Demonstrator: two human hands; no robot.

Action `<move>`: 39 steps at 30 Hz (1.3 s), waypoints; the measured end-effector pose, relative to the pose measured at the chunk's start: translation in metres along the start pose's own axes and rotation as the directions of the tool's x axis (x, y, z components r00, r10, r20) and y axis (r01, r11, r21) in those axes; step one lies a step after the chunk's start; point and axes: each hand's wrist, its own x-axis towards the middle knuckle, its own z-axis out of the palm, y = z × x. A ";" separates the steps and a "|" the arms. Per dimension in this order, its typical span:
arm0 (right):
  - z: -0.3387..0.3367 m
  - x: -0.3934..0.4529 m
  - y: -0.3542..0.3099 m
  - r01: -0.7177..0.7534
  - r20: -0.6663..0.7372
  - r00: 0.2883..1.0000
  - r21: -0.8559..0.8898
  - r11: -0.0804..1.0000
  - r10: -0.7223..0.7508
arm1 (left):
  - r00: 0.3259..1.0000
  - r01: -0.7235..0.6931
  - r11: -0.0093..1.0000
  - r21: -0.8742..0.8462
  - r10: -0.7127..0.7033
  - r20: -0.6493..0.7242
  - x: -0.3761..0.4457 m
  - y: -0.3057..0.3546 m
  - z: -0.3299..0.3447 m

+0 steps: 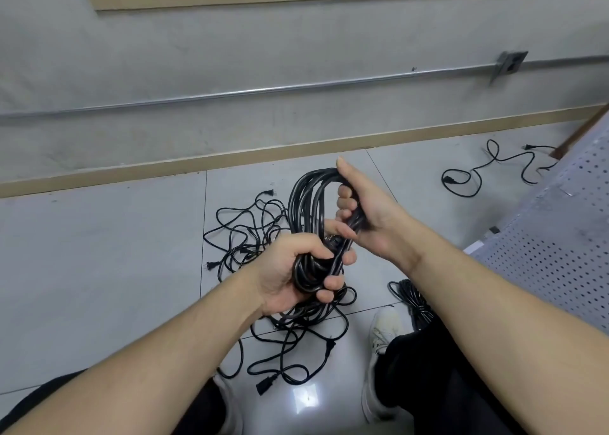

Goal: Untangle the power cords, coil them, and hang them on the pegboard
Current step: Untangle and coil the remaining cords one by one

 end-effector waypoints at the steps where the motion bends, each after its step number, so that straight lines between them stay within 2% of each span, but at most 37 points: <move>1: -0.001 0.002 0.003 0.004 0.026 1.000 -0.002 1.000 -0.004 | 1.000 -0.018 1.000 0.007 0.018 -0.021 0.000 -0.001 -0.001; 3: -0.003 0.006 0.012 -0.063 0.110 0.992 0.078 0.995 0.054 | 0.994 -0.087 0.996 -0.017 0.086 -0.060 0.001 -0.002 -0.004; 4: -0.003 0.009 0.017 -0.100 0.152 0.984 0.062 0.993 0.089 | 0.989 -0.126 0.991 -0.035 0.123 -0.079 0.001 0.002 -0.005; 6: -0.005 0.014 0.032 -0.105 0.202 0.970 -0.155 0.982 0.136 | 0.975 -0.195 0.978 -0.069 0.185 -0.123 0.001 0.011 -0.010; 9: -0.001 0.008 0.054 -0.034 0.324 0.920 -0.497 0.867 0.222 | 0.950 -0.280 0.951 -0.128 0.256 -0.178 -0.002 0.027 -0.018; 11: 0.005 0.003 0.062 -0.014 0.408 0.872 -0.535 0.845 0.272 | 0.928 -0.333 0.933 -0.134 0.299 -0.224 -0.006 0.035 -0.022; 14: 0.008 0.005 0.069 -0.007 0.425 0.844 -0.601 0.799 0.326 | 0.865 -0.414 0.904 -0.105 0.355 -0.354 -0.009 0.044 -0.029; 17: 0.011 0.003 0.075 0.081 0.347 0.895 -0.744 0.663 0.281 | 0.743 -0.450 0.892 0.040 0.399 -0.537 -0.012 0.058 -0.046; 19: 0.008 0.001 0.074 0.166 0.314 0.925 -0.842 0.514 0.214 | 0.635 -0.418 0.890 0.183 0.430 -0.641 -0.015 0.066 -0.058; 23: -0.003 0.000 0.051 0.221 0.316 0.916 -0.912 0.346 0.248 | 0.463 -0.209 0.875 0.437 0.482 -0.744 -0.024 0.072 -0.079; 24: -0.007 0.000 0.044 0.233 0.323 0.919 -0.908 0.349 0.227 | 0.417 -0.134 0.846 0.517 0.521 -0.745 -0.026 0.073 -0.083; 26: -0.014 0.001 0.033 0.266 0.375 0.916 -0.834 0.482 0.142 | 0.355 0.009 0.744 0.668 0.622 -0.698 -0.030 0.074 -0.088; 27: -0.017 0.002 0.029 0.284 0.405 0.909 -0.768 0.575 0.092 | 0.366 0.087 0.678 0.730 0.660 -0.656 -0.030 0.074 -0.087; 28: -0.017 0.000 0.025 0.296 0.431 0.901 -0.688 0.662 0.046 | 0.410 0.159 0.616 0.772 0.670 -0.619 -0.030 0.072 -0.086; 30: -0.015 -0.002 0.019 0.318 0.433 0.899 -0.552 0.771 -0.060 | 0.544 0.233 0.571 0.787 0.594 -0.592 -0.026 0.067 -0.080; 32: -0.013 0.000 0.016 0.347 0.345 0.922 -0.533 0.771 -0.176 | 0.667 0.248 0.614 0.749 0.453 -0.592 -0.022 0.058 -0.071; 33: -0.012 0.001 0.014 0.354 0.290 0.931 -0.554 0.754 -0.223 | 0.701 0.259 0.626 0.736 0.402 -0.589 -0.019 0.054 -0.068; 37: -0.013 0.003 0.011 0.338 0.140 0.938 -0.578 0.743 -0.317 | 0.766 0.282 0.661 0.696 0.281 -0.578 -0.013 0.046 -0.052; 39: -0.012 0.003 0.012 0.350 0.117 0.928 -0.605 0.715 -0.355 | 0.801 0.303 0.618 0.726 0.247 -0.545 -0.010 0.043 -0.045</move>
